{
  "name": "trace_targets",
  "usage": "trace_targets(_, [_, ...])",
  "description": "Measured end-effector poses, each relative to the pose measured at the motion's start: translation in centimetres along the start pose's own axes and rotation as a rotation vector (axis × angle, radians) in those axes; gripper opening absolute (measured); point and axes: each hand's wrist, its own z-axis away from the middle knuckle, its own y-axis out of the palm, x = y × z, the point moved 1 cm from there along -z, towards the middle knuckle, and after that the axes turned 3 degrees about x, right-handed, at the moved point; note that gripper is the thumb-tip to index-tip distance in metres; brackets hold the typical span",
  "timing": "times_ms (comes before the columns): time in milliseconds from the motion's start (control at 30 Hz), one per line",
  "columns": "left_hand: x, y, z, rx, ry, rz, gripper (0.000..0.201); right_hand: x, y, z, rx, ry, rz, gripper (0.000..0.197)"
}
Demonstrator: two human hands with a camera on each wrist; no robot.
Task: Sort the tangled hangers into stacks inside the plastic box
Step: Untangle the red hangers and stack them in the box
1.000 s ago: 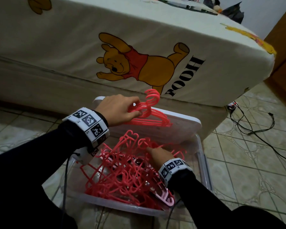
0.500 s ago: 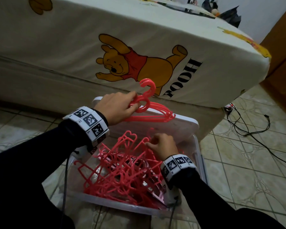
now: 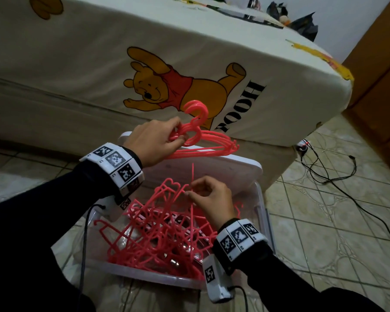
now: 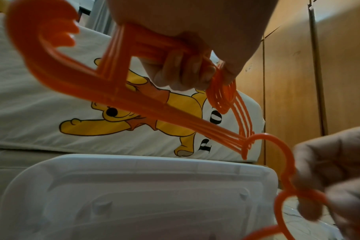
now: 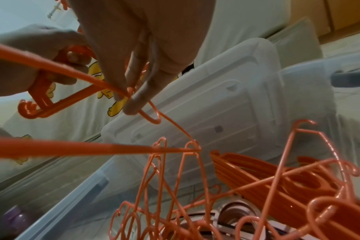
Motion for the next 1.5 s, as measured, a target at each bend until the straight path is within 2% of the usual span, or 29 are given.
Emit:
trace_targets(133, [0.2,0.0,0.1,0.016,0.013,-0.003,0.024,0.0,0.2,-0.3,-0.013,0.025,-0.051,0.025])
trace_targets(233, [0.4,0.0,0.1,0.019,0.017,-0.01,0.025,0.5,0.5,-0.2,-0.012,0.072,-0.189,0.035])
trace_targets(400, [1.0,-0.5,0.0,-0.03,0.009,0.019,0.02,1.7,0.8,-0.1,0.067,0.112,-0.421,0.037])
trace_targets(500, [0.9,-0.7,0.0,-0.054,0.003,0.059,0.019,2.0,1.2,0.6,0.143,0.115,-0.423,0.036])
trace_targets(567, [0.9,-0.7,0.0,-0.05,-0.006,0.063,0.021,1.5,1.3,1.0,0.177,0.127,-0.316,0.034])
trace_targets(667, [0.8,-0.5,0.0,-0.019,-0.011,0.048,0.03,0.1,0.6,0.9,0.15,0.184,-0.102,0.026])
trace_targets(833, [0.6,-0.4,0.0,-0.016,0.003,0.009,0.023,-2.9,-1.5,0.3,0.108,0.205,0.336,0.022])
trace_targets(900, [0.5,-0.4,0.0,-0.016,0.005,0.004,0.024,-3.8,-2.4,-0.1,0.114,0.217,0.516,0.013])
trace_targets(1000, [0.3,-0.4,0.0,-0.017,0.011,0.0,0.024,-4.7,-3.7,-0.5,0.119,0.207,0.647,0.005])
trace_targets(1167, [0.2,-0.3,-0.1,-0.022,0.015,-0.004,0.023,-4.6,-5.3,-0.7,0.06,0.097,0.873,0.017])
trace_targets(1367, [0.2,-0.1,-0.2,-0.01,-0.003,-0.041,0.025,-2.1,-6.7,-1.5,-0.003,-0.119,1.113,0.018])
trace_targets(1433, [0.4,0.1,-0.3,0.021,-0.013,-0.051,0.024,-0.7,-7.3,-1.6,-0.06,-0.196,1.129,0.016])
trace_targets(1500, [0.5,0.2,-0.3,0.08,-0.016,-0.042,0.028,0.8,-7.6,-1.6,-0.107,-0.274,1.04,0.015])
